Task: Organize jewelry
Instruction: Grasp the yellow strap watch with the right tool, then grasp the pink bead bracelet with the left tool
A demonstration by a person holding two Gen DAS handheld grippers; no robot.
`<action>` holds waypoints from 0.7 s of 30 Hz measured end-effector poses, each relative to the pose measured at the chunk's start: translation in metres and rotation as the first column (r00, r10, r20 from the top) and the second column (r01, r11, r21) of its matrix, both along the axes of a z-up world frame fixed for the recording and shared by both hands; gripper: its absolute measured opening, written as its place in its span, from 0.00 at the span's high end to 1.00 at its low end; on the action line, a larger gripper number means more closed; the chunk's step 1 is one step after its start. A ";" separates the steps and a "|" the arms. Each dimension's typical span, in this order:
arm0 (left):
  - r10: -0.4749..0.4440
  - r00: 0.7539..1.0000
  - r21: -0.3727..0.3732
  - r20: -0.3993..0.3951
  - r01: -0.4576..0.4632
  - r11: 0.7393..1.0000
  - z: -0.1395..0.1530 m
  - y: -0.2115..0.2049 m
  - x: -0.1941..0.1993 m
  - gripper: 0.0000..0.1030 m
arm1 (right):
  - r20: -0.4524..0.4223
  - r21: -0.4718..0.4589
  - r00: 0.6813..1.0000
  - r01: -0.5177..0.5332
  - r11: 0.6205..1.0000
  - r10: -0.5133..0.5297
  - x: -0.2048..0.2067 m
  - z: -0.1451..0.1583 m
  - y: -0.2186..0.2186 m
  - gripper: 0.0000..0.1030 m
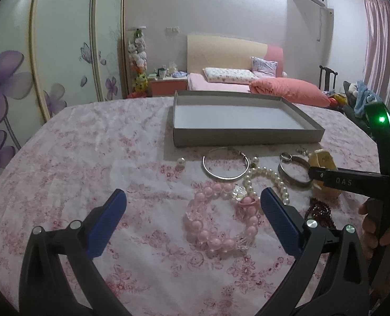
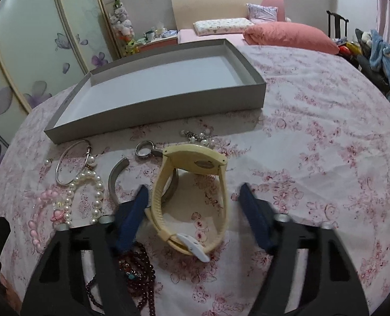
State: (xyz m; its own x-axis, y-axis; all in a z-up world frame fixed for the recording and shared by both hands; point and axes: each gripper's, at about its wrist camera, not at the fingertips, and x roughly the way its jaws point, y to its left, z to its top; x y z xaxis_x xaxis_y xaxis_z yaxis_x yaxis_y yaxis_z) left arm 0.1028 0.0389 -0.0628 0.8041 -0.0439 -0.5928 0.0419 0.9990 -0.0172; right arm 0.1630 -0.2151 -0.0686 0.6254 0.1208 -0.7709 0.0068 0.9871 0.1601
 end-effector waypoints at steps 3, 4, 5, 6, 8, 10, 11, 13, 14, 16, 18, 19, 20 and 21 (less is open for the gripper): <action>-0.009 0.999 0.007 -0.035 0.009 1.000 -0.004 -0.001 0.004 0.04 | 0.016 0.051 1.000 -0.008 0.999 0.007 -0.007 0.002 -0.004 0.60; -0.012 0.999 0.010 -0.044 0.012 1.000 -0.005 -0.003 0.005 0.05 | 0.016 0.051 1.000 -0.008 0.999 0.007 -0.007 0.002 -0.004 0.62; -0.015 0.998 0.014 -0.056 0.016 1.000 -0.007 -0.004 0.007 0.08 | 0.018 0.063 1.000 -0.003 0.998 0.002 -0.006 0.002 -0.007 0.63; -0.015 0.997 0.020 -0.070 0.016 1.000 -0.008 -0.004 0.009 0.12 | 0.026 0.073 1.000 -0.002 0.997 0.000 -0.009 0.003 -0.009 0.63; -0.013 0.995 0.015 -0.099 0.015 1.000 -0.011 -0.004 0.015 0.20 | 0.037 0.081 0.999 0.000 0.997 -0.003 -0.012 0.004 -0.013 0.64; -0.008 0.991 -0.006 -0.135 0.007 1.000 -0.015 0.000 0.022 0.27 | 0.047 0.091 0.999 -0.002 0.996 -0.002 -0.016 0.006 -0.015 0.64; -0.003 0.988 -0.018 -0.158 0.000 1.000 -0.017 0.002 0.026 0.33 | 0.051 0.092 0.999 -0.004 0.996 -0.001 -0.015 0.005 -0.017 0.64; 0.000 0.982 -0.023 -0.187 -0.004 1.000 -0.022 0.003 0.032 0.39 | 0.058 0.096 0.998 -0.006 0.995 0.000 -0.014 0.005 -0.021 0.64; -0.002 0.980 -0.021 -0.199 -0.002 1.000 -0.024 0.003 0.034 0.42 | 0.059 0.099 0.998 -0.007 0.995 0.001 -0.013 0.006 -0.021 0.64; -0.009 0.976 -0.010 -0.219 0.007 1.000 -0.027 0.000 0.038 0.48 | 0.058 0.103 0.998 -0.010 0.995 0.004 -0.010 0.007 -0.020 0.64; -0.022 0.971 0.002 -0.238 0.023 1.000 -0.031 -0.003 0.042 0.56 | 0.057 0.107 0.998 -0.015 0.994 0.009 -0.009 0.006 -0.021 0.64; -0.027 0.969 0.005 -0.245 0.029 1.000 -0.032 -0.003 0.043 0.59 | 0.056 0.108 0.998 -0.016 0.994 0.010 -0.008 0.006 -0.022 0.64; -0.040 0.965 0.004 -0.261 0.043 0.999 -0.034 -0.004 0.045 0.64 | 0.055 0.110 0.998 -0.018 0.994 0.012 -0.009 0.006 -0.023 0.64; -0.046 0.963 0.005 -0.265 0.049 0.999 -0.035 -0.004 0.046 0.66 | 0.055 0.112 0.998 -0.018 0.994 0.012 -0.009 0.007 -0.023 0.64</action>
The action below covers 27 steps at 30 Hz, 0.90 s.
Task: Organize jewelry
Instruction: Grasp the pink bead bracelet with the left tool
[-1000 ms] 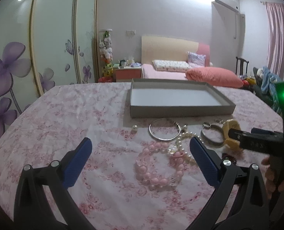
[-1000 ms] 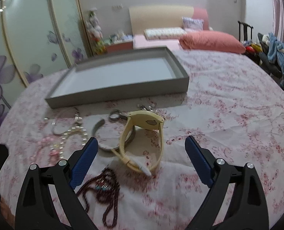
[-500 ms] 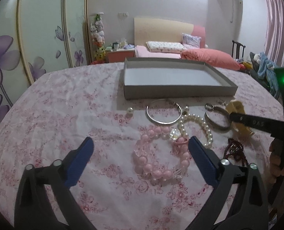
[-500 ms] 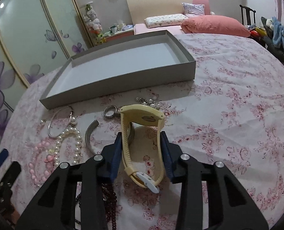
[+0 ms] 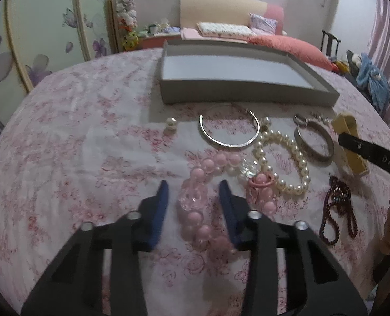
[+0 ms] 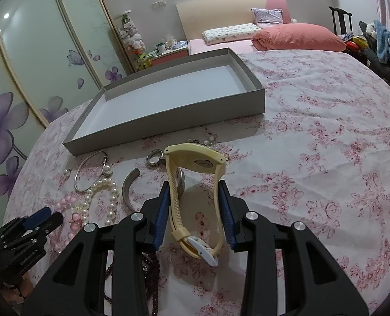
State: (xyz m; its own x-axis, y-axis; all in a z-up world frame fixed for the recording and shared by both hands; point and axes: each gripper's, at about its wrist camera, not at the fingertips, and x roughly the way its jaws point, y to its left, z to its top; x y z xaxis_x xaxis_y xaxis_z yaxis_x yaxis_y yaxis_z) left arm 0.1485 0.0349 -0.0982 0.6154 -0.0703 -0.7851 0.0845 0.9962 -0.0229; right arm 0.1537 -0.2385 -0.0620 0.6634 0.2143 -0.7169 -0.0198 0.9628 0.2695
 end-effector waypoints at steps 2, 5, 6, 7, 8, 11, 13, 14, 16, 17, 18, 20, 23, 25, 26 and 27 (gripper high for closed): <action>-0.017 1.000 0.015 0.002 0.017 1.000 0.000 -0.001 0.000 0.70 | 0.001 -0.001 1.000 0.001 1.000 -0.001 0.001 0.000 0.001 0.64; -0.041 0.999 0.010 0.002 0.041 0.999 0.000 0.001 0.001 0.77 | 0.005 0.001 1.000 -0.001 1.000 0.001 0.000 0.001 0.000 0.64; -0.045 0.999 0.008 0.002 0.045 0.999 0.001 0.002 0.002 0.78 | 0.007 0.001 1.000 -0.002 1.000 0.002 0.000 0.001 0.000 0.64; -0.051 0.999 0.007 0.006 0.051 0.999 0.000 0.002 0.002 0.78 | 0.010 0.002 1.000 -0.003 1.000 0.003 0.000 0.001 0.001 0.64; -0.052 0.999 0.008 0.009 0.052 0.999 0.000 0.002 0.001 0.78 | 0.014 0.004 1.000 -0.004 1.000 0.004 -0.001 0.001 0.001 0.64; -0.047 0.999 -0.005 0.026 0.047 0.999 0.003 0.003 -0.001 0.78 | 0.034 0.008 0.999 -0.005 1.000 0.005 -0.005 0.006 -0.001 0.64; -0.043 0.997 -0.014 0.066 0.044 0.999 0.011 0.004 -0.006 0.78 | 0.062 -0.001 0.998 -0.006 1.000 0.006 -0.010 0.012 -0.003 0.64; -0.042 0.995 -0.019 0.086 0.044 0.999 0.015 0.005 -0.009 0.78 | 0.062 -0.001 0.998 -0.006 1.000 0.006 -0.010 0.012 -0.003 0.64; -0.042 0.990 -0.025 0.136 0.046 0.999 0.026 0.003 -0.016 0.78 | 0.085 -0.005 0.996 -0.007 1.000 0.007 -0.013 0.017 -0.002 0.64; -0.044 0.986 -0.025 0.158 0.048 0.999 0.032 0.002 -0.019 0.78 | 0.094 -0.005 0.996 -0.007 1.000 0.008 -0.014 0.019 -0.002 0.64; -0.045 0.983 -0.024 0.178 0.050 0.998 0.036 0.000 -0.021 0.78 | 0.107 -0.005 0.994 -0.009 1.000 0.009 -0.015 0.021 -0.002 0.64; -0.049 0.977 -0.023 0.209 0.055 0.998 0.044 -0.003 -0.026 0.78 | 0.128 -0.008 0.992 -0.011 1.000 0.012 -0.018 0.025 -0.002 0.64; -0.054 0.968 -0.027 0.247 0.062 0.998 0.054 -0.009 -0.031 0.78 | 0.162 -0.012 0.987 -0.015 1.000 0.017 -0.023 0.030 -0.002 0.64; -0.056 0.961 -0.025 0.272 0.066 0.998 0.060 -0.014 -0.035 0.78 | 0.189 -0.014 0.982 -0.017 1.000 0.019 -0.026 0.033 -0.001 0.64; -0.056 0.957 -0.022 0.286 0.065 0.998 0.063 -0.016 -0.036 0.78 | 0.201 -0.015 0.979 -0.017 1.000 0.020 -0.027 0.035 -0.001 0.64; -0.054 0.953 -0.019 0.299 0.063 0.998 0.065 -0.017 -0.037 0.78 | 0.211 -0.015 0.977 -0.017 1.000 0.020 -0.028 0.036 -0.001 0.64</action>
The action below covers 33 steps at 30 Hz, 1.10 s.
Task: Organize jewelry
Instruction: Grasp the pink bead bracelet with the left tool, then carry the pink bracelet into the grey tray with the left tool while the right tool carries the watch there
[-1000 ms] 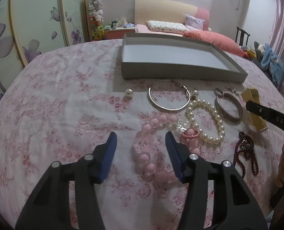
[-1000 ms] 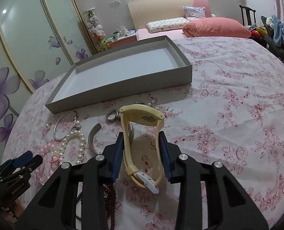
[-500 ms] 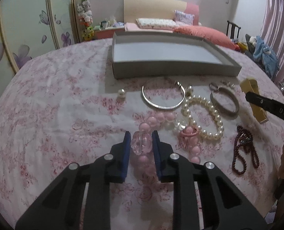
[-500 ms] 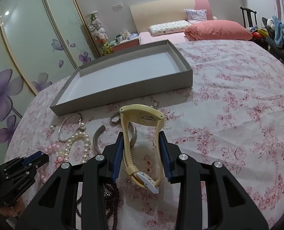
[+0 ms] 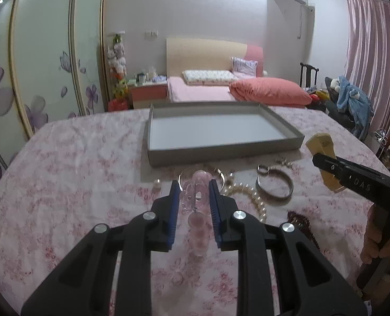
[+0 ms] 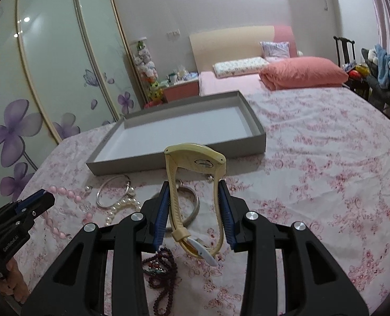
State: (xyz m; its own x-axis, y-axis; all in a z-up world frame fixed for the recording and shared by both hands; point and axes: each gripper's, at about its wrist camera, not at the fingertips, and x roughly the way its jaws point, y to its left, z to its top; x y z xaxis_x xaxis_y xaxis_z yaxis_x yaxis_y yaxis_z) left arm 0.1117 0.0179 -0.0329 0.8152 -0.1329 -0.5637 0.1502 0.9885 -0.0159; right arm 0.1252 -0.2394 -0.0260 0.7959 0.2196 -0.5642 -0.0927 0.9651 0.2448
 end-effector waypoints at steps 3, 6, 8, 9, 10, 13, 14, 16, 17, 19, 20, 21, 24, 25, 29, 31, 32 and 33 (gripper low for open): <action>0.009 0.999 0.001 0.032 -0.009 1.000 0.008 -0.005 -0.002 0.78 | 0.029 -0.003 1.000 -0.003 1.000 0.003 -0.002 0.003 0.001 0.64; 0.020 0.998 -0.002 0.057 -0.020 1.000 0.014 -0.009 -0.002 0.78 | 0.058 -0.012 0.998 -0.004 1.000 0.005 -0.004 0.007 0.004 0.64; 0.027 0.997 -0.002 0.073 -0.027 1.000 0.017 -0.010 0.000 0.78 | 0.079 -0.018 0.997 -0.003 1.000 0.005 -0.004 0.010 0.005 0.64; 0.033 0.996 0.000 0.087 -0.034 0.999 0.020 -0.012 0.001 0.78 | 0.093 -0.023 0.996 -0.003 1.000 0.005 -0.004 0.012 0.006 0.64; 0.039 0.994 0.001 0.098 -0.039 0.999 0.023 -0.013 0.001 0.78 | 0.106 -0.027 0.994 -0.001 1.000 0.004 -0.005 0.014 0.007 0.64; 0.047 0.991 0.002 0.127 -0.048 0.999 0.030 -0.018 0.006 0.78 | 0.144 -0.036 0.990 0.007 0.999 -0.002 -0.005 0.022 0.008 0.64; 0.048 0.989 0.004 0.137 -0.049 0.999 0.033 -0.020 0.007 0.78 | 0.158 -0.040 0.987 0.009 0.999 -0.002 -0.004 0.025 0.008 0.64; 0.050 0.987 0.009 0.154 -0.052 0.999 0.039 -0.024 0.012 0.78 | 0.189 -0.055 0.982 0.013 0.998 -0.002 -0.003 0.032 0.010 0.64; 0.049 0.986 0.012 0.161 -0.051 0.999 0.041 -0.027 0.014 0.78 | 0.199 -0.060 0.980 0.013 0.998 -0.001 -0.002 0.034 0.011 0.64; 0.047 0.983 0.018 0.175 -0.051 0.999 0.048 -0.032 0.020 0.78 | 0.230 -0.075 0.973 0.017 0.997 0.001 0.002 0.042 0.013 0.64; 0.045 0.982 0.019 0.182 -0.049 0.999 0.051 -0.034 0.023 0.78 | 0.242 -0.080 0.970 0.018 0.997 0.002 0.003 0.044 0.013 0.64; 0.043 0.981 0.019 0.188 -0.047 0.999 0.054 -0.036 0.027 0.78 | 0.255 -0.086 0.967 0.021 0.996 0.002 0.005 0.047 0.013 0.64; 0.046 0.978 0.017 0.206 -0.051 0.999 0.062 -0.041 0.038 0.78 | 0.288 -0.093 0.958 0.029 0.995 -0.001 0.014 0.056 0.013 0.64; 0.052 0.976 0.017 0.213 -0.057 0.998 0.065 -0.043 0.045 0.78 | 0.299 -0.096 0.954 0.033 0.995 -0.003 0.018 0.058 0.013 0.64; 0.083 0.969 0.028 0.234 -0.092 0.995 0.072 -0.046 0.072 0.78 | 0.343 -0.103 0.939 0.065 0.993 -0.026 0.038 0.064 0.013 0.64; 0.099 0.963 0.035 0.249 -0.111 0.993 0.075 -0.048 0.087 0.78 | 0.360 -0.095 0.932 0.081 0.992 -0.041 0.050 0.066 0.013 0.64; 0.104 0.962 0.039 0.253 -0.118 0.992 0.075 -0.050 0.095 0.78 | 0.363 -0.089 0.931 0.087 0.992 -0.049 0.060 0.065 0.012 0.64; 0.108 0.961 0.044 0.253 -0.123 0.991 0.075 -0.052 0.102 0.78 | 0.358 -0.089 0.932 0.089 0.992 -0.051 0.071 0.063 0.013 0.64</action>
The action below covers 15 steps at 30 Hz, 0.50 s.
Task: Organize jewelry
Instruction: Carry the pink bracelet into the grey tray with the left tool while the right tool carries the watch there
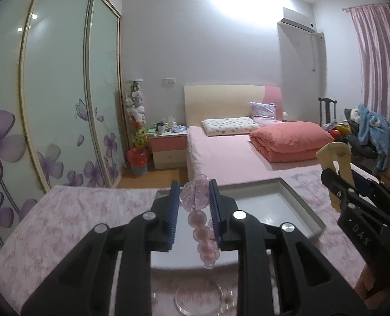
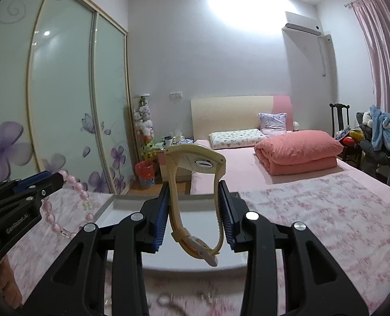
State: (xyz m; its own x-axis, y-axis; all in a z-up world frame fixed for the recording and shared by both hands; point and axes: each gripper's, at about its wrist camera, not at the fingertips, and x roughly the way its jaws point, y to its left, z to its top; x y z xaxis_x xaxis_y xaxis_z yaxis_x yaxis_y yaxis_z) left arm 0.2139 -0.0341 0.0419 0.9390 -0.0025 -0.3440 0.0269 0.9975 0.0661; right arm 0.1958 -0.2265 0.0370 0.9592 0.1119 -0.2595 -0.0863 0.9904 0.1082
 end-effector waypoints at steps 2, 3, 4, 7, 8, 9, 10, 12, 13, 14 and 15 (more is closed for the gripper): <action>0.009 1.000 0.016 -0.015 -0.008 1.000 -0.004 -0.006 0.020 0.78 | -0.028 -0.006 1.000 0.002 1.000 -0.002 0.021 -0.006 0.002 0.64; 0.011 0.999 0.022 -0.035 -0.010 1.000 -0.009 -0.008 0.034 0.78 | -0.051 -0.009 0.999 0.000 1.000 -0.001 0.032 -0.011 0.002 0.64; 0.011 0.999 0.021 -0.053 -0.010 1.000 -0.013 -0.009 0.043 0.78 | -0.086 -0.010 0.996 -0.005 1.000 0.004 0.047 -0.017 0.003 0.64; 0.014 0.991 -0.004 -0.133 -0.015 1.000 -0.029 -0.006 0.078 0.78 | -0.176 -0.005 0.984 -0.021 1.000 0.019 0.074 -0.034 0.005 0.64; 0.013 0.987 -0.012 -0.159 -0.015 1.000 -0.035 -0.003 0.089 0.78 | -0.222 -0.002 0.975 -0.030 1.000 0.028 0.085 -0.040 0.004 0.64; 0.010 0.981 -0.020 -0.196 -0.014 1.000 -0.042 -0.003 0.102 0.78 | -0.269 0.002 0.962 -0.039 0.999 0.038 0.095 -0.047 0.004 0.64; 0.004 0.975 -0.026 -0.221 -0.010 1.000 -0.049 -0.002 0.110 0.78 | -0.322 0.002 0.946 -0.046 0.999 0.044 0.104 -0.054 0.005 0.64; -0.010 0.960 -0.035 -0.280 0.000 0.999 -0.062 -0.002 0.129 0.78 | -0.405 0.014 0.913 -0.059 0.998 0.059 0.119 -0.065 0.006 0.64; -0.016 0.953 -0.042 -0.301 0.004 0.999 -0.068 -0.001 0.135 0.78 | -0.446 0.018 0.893 -0.064 0.998 0.065 0.126 -0.072 0.006 0.64; -0.023 0.945 -0.053 -0.325 0.006 0.999 -0.073 0.000 0.143 0.78 | -0.474 0.015 0.878 -0.066 0.998 0.066 0.130 -0.075 0.008 0.64; -0.030 0.936 -0.067 -0.351 0.007 0.998 -0.078 0.002 0.150 0.78 | -0.506 0.016 0.860 -0.069 0.998 0.067 0.135 -0.081 0.009 0.64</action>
State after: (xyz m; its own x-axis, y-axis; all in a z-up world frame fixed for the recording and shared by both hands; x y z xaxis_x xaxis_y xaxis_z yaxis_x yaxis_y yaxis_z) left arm 0.3639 -0.0320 -0.0361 0.7578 -0.0517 -0.6504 0.0552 0.9984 -0.0150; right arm 0.3304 -0.2180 -0.0435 0.6863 0.1705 -0.7071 -0.0876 0.9844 0.1523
